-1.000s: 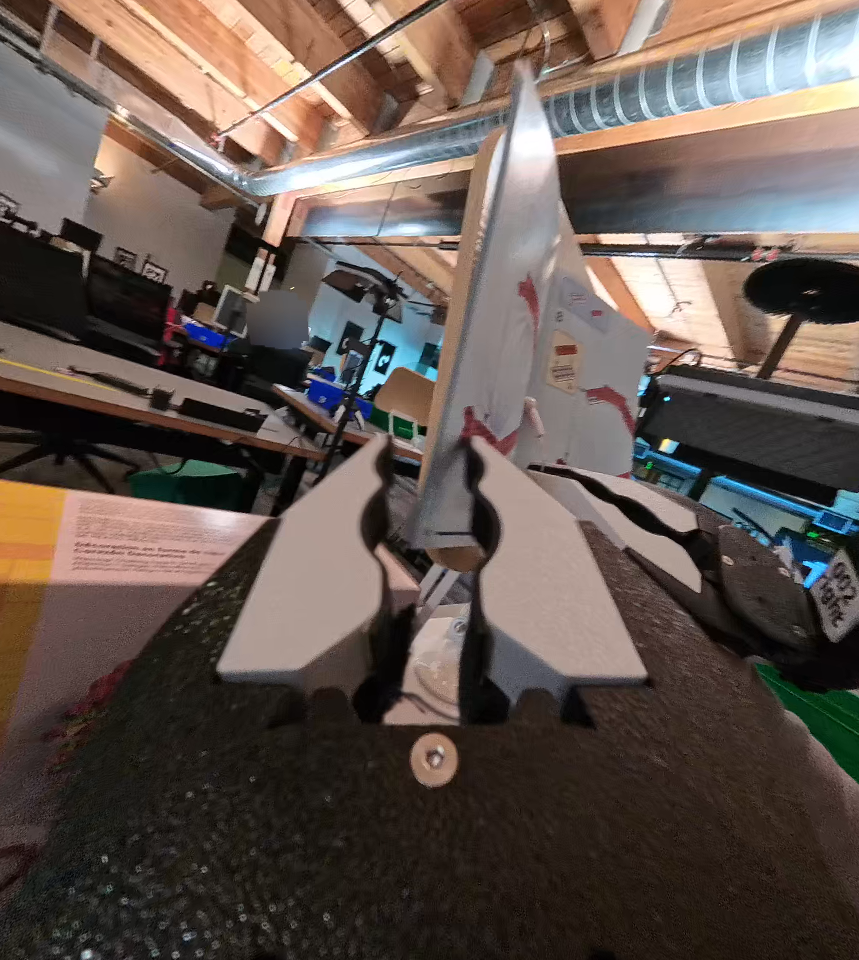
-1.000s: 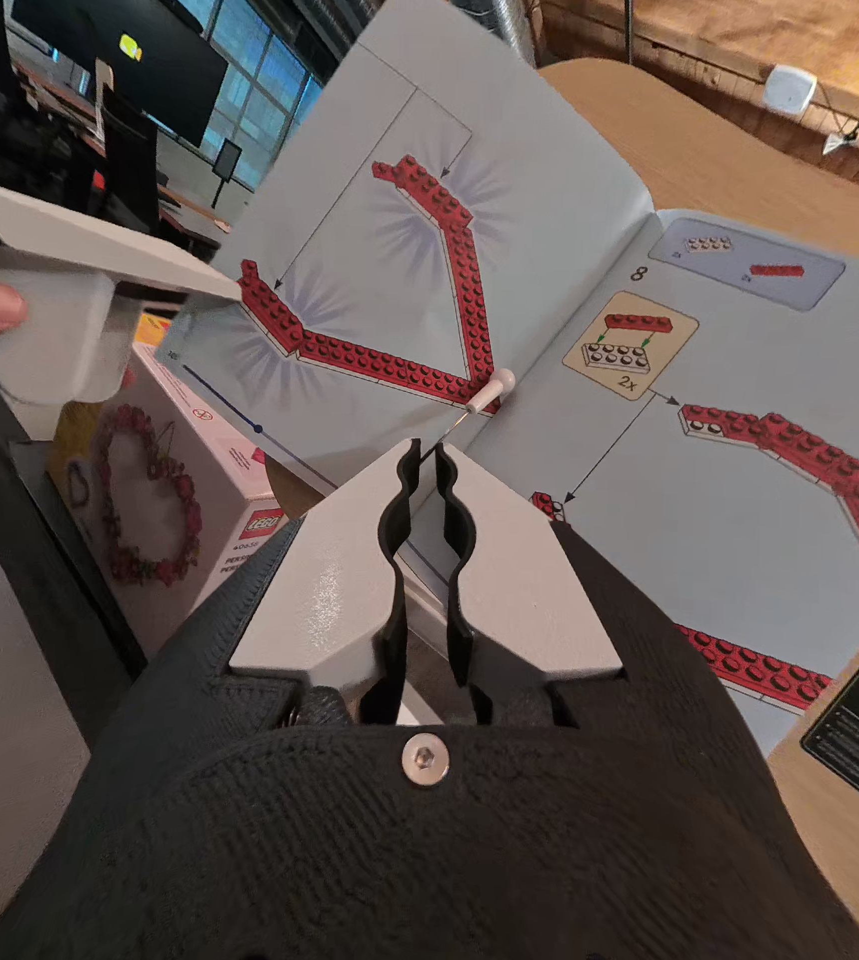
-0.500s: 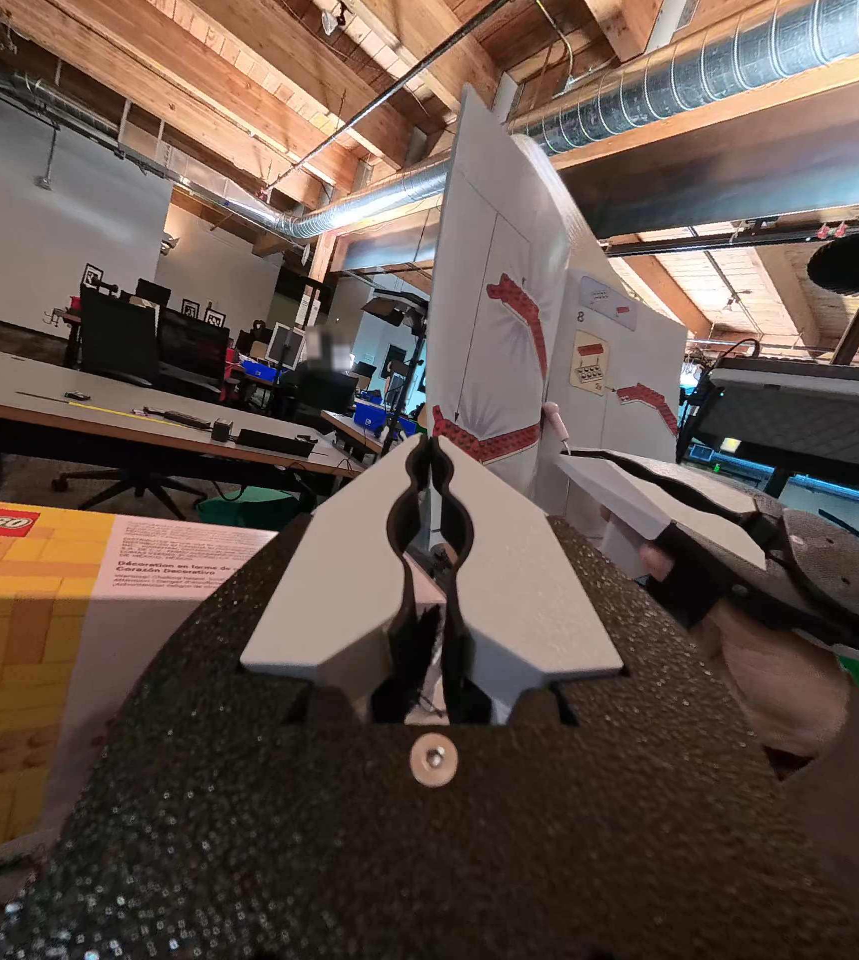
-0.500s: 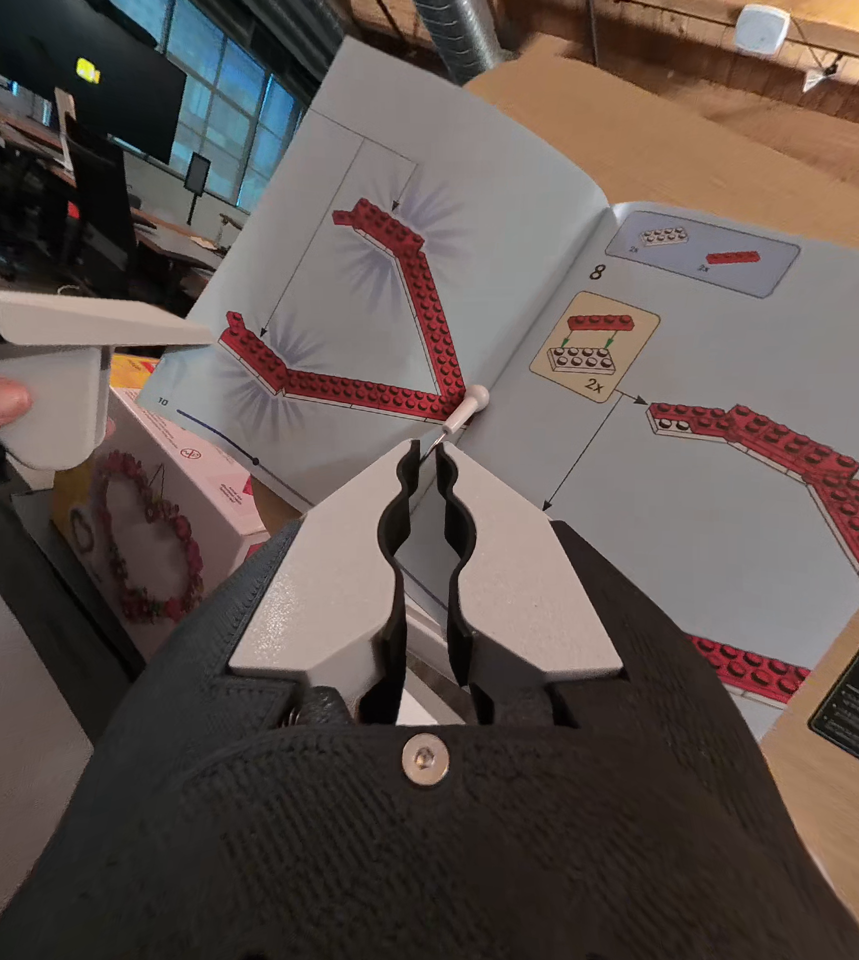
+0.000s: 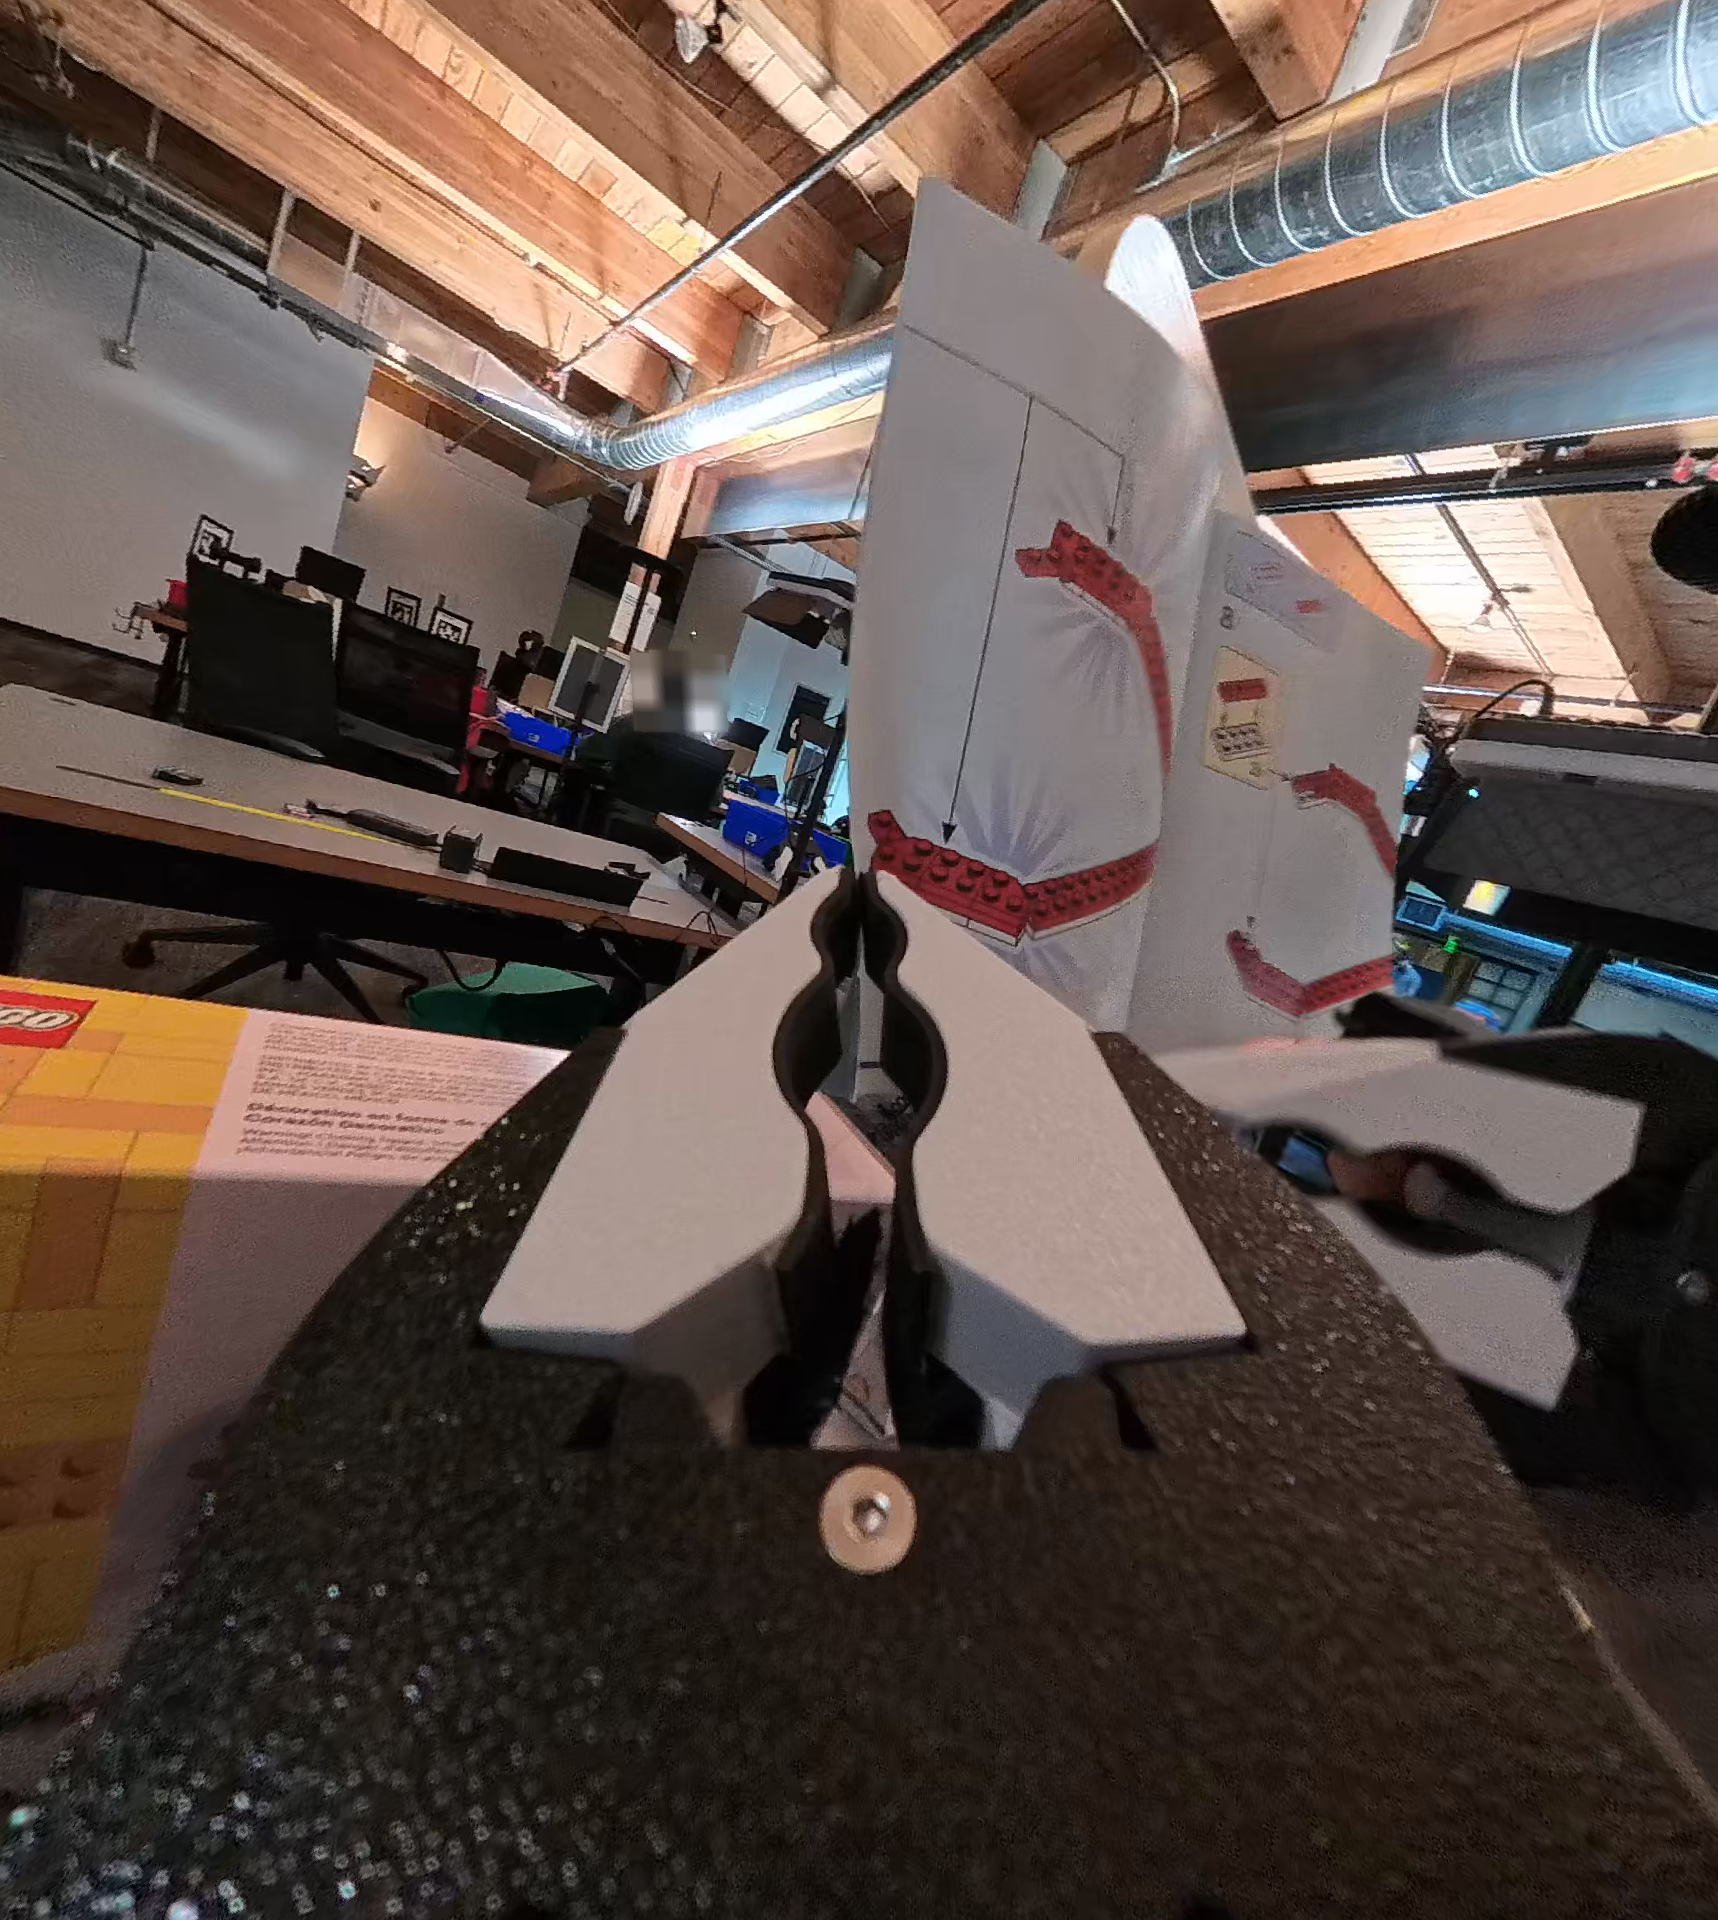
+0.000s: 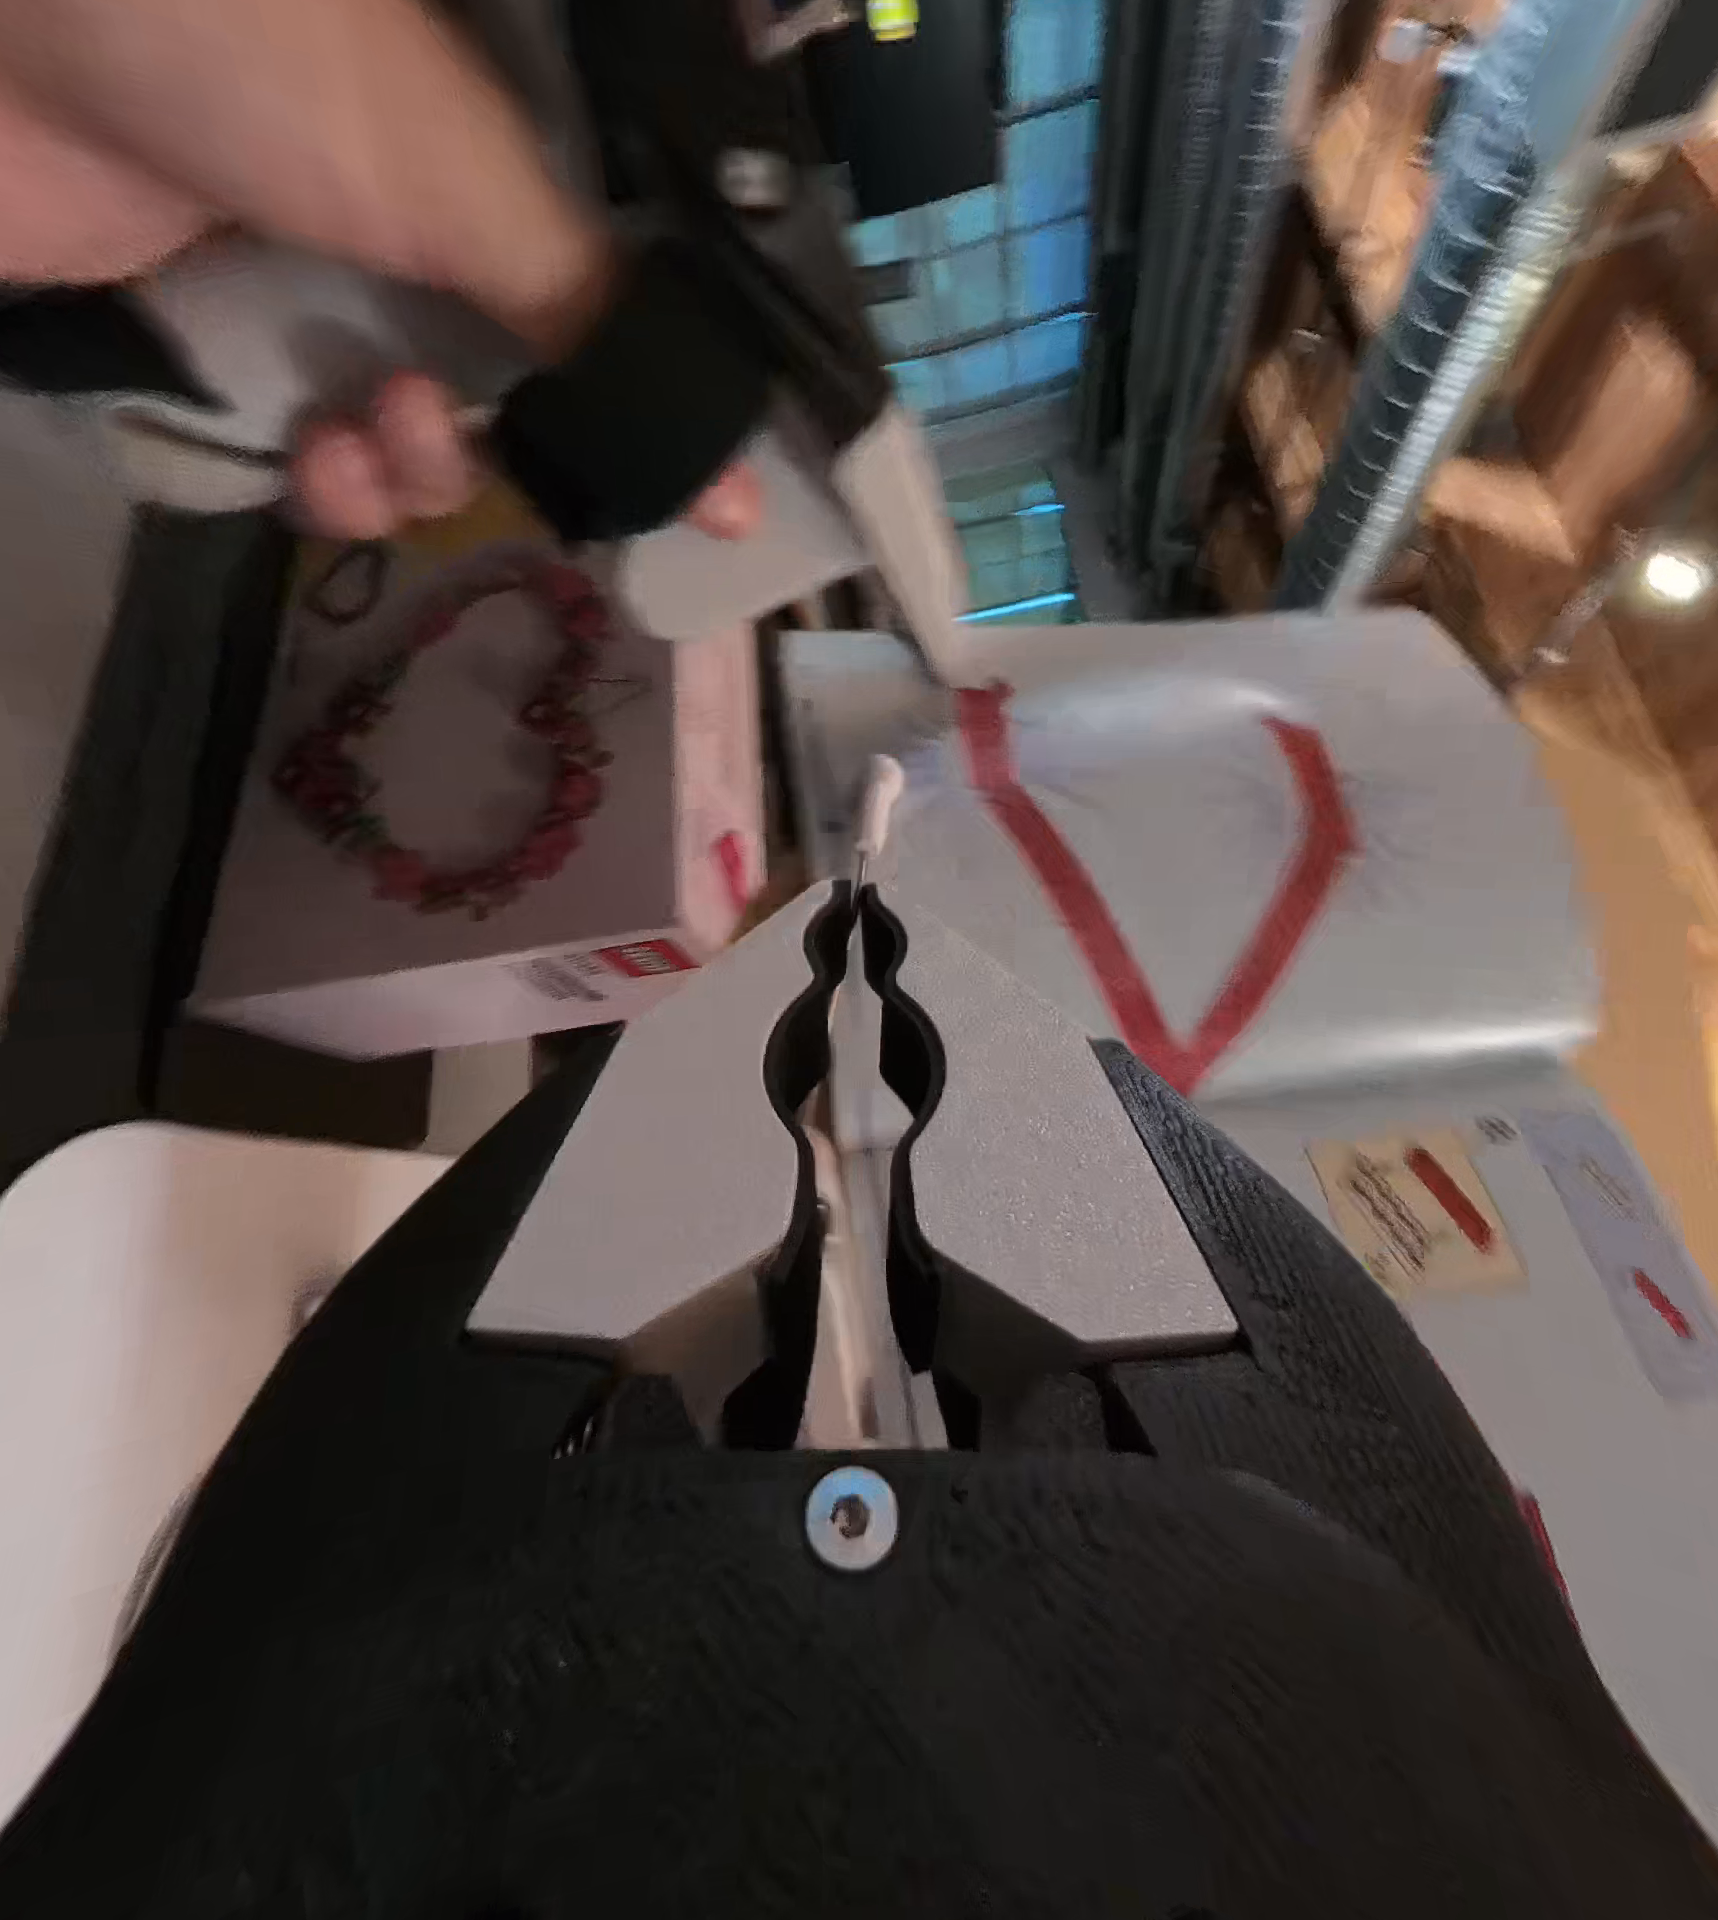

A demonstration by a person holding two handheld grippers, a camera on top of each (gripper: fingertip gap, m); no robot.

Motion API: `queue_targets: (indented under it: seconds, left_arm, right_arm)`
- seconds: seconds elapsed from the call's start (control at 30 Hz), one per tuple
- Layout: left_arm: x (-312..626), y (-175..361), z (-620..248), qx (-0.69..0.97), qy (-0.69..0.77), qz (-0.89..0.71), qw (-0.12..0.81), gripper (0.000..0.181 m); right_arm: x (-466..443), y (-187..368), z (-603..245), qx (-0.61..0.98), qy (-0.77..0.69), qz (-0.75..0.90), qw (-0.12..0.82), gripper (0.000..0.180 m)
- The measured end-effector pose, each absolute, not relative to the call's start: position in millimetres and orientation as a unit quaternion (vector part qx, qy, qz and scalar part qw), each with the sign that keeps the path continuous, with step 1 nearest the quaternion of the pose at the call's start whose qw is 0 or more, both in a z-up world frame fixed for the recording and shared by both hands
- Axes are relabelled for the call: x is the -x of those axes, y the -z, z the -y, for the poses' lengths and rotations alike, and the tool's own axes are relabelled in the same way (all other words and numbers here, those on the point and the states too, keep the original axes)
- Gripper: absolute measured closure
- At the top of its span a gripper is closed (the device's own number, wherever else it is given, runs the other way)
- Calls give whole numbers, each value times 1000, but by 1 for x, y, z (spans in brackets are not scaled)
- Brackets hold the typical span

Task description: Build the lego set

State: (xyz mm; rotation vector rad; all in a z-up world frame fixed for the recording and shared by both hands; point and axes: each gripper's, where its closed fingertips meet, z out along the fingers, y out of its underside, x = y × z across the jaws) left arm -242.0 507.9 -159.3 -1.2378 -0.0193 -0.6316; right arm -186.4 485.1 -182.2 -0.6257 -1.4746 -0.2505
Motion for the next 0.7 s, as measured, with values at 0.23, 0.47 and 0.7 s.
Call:
queue_targets:
  seconds: [0.23,0.47,0.7]
  left_arm:
    - [231,157,-506,570,308,-13,762,181]
    - [228,157,-499,556,347,-29,755,181]
    - [202,144,-464,487,422,-136,752,181]
  right_arm:
    - [185,225,-475,259,117,740,609,173]
    - [162,197,-432,415,-162,719,533,166]
    - [137,146,-439,494,-262,598,574,162]
